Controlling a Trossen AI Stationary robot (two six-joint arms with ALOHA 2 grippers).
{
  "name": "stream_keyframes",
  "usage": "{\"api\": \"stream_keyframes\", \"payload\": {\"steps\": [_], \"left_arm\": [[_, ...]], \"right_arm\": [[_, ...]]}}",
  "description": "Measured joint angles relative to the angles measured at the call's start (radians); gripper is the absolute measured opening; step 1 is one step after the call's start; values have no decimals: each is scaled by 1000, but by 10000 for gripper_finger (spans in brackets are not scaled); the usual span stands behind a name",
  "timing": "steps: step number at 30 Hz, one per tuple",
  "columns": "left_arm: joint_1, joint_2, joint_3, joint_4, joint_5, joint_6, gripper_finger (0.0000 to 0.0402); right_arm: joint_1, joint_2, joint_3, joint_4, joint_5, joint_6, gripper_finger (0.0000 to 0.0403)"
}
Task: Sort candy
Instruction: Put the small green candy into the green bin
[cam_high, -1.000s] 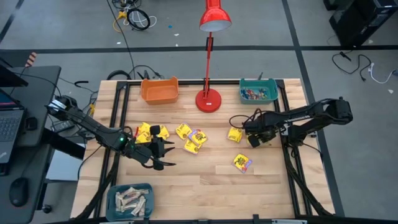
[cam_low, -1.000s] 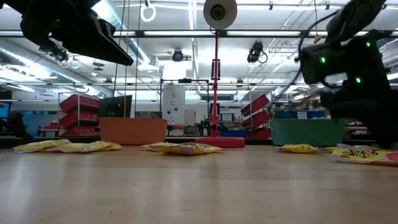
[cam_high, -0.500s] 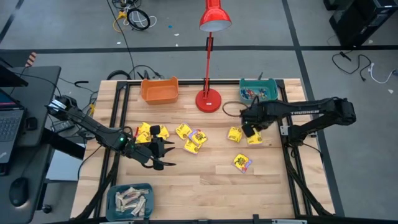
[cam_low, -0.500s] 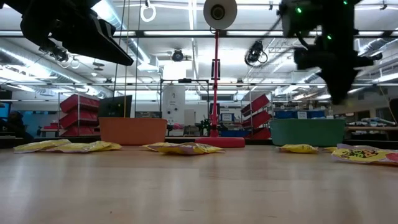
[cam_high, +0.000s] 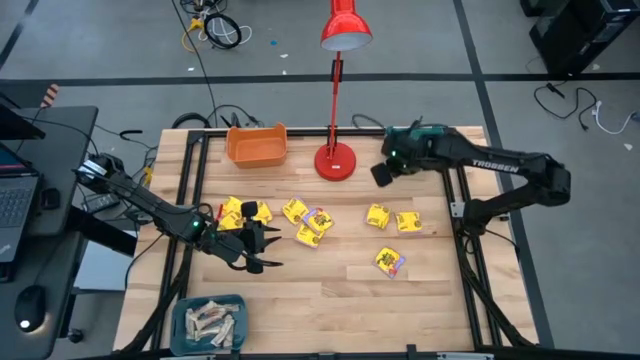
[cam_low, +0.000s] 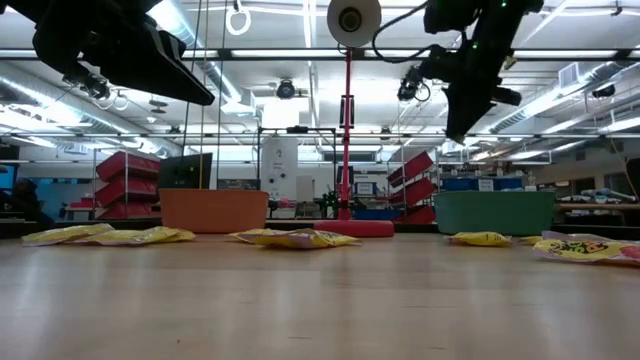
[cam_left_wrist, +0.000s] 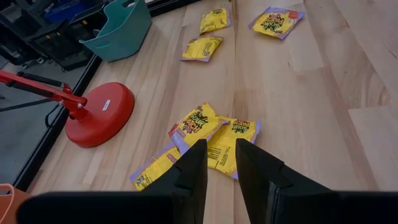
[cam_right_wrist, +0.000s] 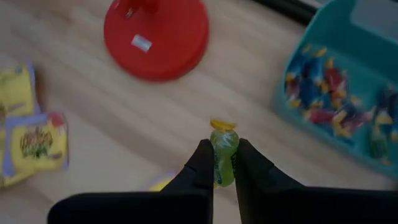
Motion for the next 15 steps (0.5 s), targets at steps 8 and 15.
{"api": "stream_keyframes", "payload": {"steps": [8,15], "left_arm": [[0,0,0,0,0,0,88],[0,0,0,0,0,0,88]], "right_arm": [[-215,0,0,50,-3,-112,27],[-377,32,2,76,-12,-182,29]]}}
